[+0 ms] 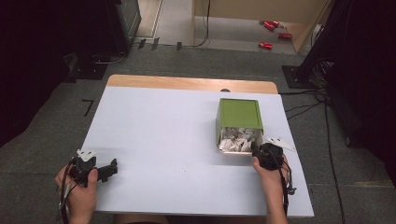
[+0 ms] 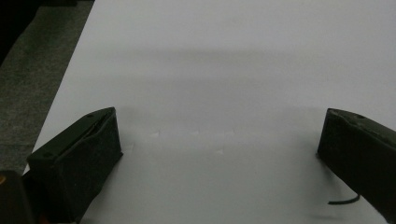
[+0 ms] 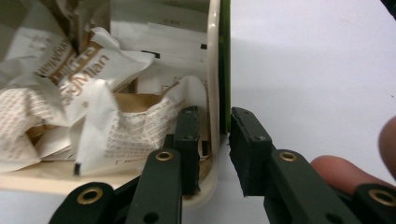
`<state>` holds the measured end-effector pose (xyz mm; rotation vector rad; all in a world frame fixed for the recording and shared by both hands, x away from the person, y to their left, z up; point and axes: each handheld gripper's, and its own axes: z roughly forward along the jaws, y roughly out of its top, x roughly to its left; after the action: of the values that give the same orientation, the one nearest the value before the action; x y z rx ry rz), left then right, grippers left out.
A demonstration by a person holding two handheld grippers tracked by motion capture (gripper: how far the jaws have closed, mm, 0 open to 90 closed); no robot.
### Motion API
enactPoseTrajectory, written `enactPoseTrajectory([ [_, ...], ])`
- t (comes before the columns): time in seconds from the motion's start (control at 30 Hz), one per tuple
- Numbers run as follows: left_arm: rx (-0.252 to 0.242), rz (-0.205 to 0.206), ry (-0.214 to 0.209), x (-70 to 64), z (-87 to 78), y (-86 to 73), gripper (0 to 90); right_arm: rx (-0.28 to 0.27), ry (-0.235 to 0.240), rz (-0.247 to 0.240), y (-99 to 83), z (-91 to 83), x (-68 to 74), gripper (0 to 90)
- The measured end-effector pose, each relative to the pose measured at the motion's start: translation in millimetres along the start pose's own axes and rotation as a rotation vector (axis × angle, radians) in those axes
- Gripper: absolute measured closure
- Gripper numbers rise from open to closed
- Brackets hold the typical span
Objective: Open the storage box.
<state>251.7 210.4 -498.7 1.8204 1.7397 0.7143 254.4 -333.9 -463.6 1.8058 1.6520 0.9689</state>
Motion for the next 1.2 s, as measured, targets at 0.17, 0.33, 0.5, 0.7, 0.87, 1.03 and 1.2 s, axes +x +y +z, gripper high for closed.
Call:
enactPoseTrajectory([
  [0.17, 0.0, 0.0, 0.0, 0.0, 0.0, 0.0, 0.0, -0.016, 0.016, 0.003, -2.0, -10.3, -0.7, 74.3],
  [0.33, -0.001, -0.001, 0.0, 0.0, 0.0, -0.1, 0.0, -0.037, 0.019, -0.003, -1.5, -17.6, 0.4, 74.1],
  [0.5, -0.001, -0.001, -0.001, 0.0, 0.0, -0.1, 0.0, -0.068, 0.018, 0.009, 2.5, -24.8, -0.5, 76.8],
  [0.7, -0.001, 0.0, -0.001, 0.1, 0.0, -0.1, 0.0, -0.101, 0.02, 0.007, 9.5, -31.0, 3.2, 82.1],
  [0.87, -0.001, 0.0, -0.001, 0.0, 0.0, 0.0, 0.0, -0.097, 0.0, 0.003, 14.3, -29.1, 7.3, 82.9],
  [1.03, -0.001, 0.0, 0.0, 0.0, 0.0, -0.1, 0.0, -0.094, -0.008, 0.01, 14.1, -29.3, 6.4, 88.1],
  [1.2, -0.001, 0.0, 0.0, 0.0, 0.0, -0.1, 0.0, -0.095, -0.024, -0.008, 13.5, -29.9, 7.7, 89.8],
])
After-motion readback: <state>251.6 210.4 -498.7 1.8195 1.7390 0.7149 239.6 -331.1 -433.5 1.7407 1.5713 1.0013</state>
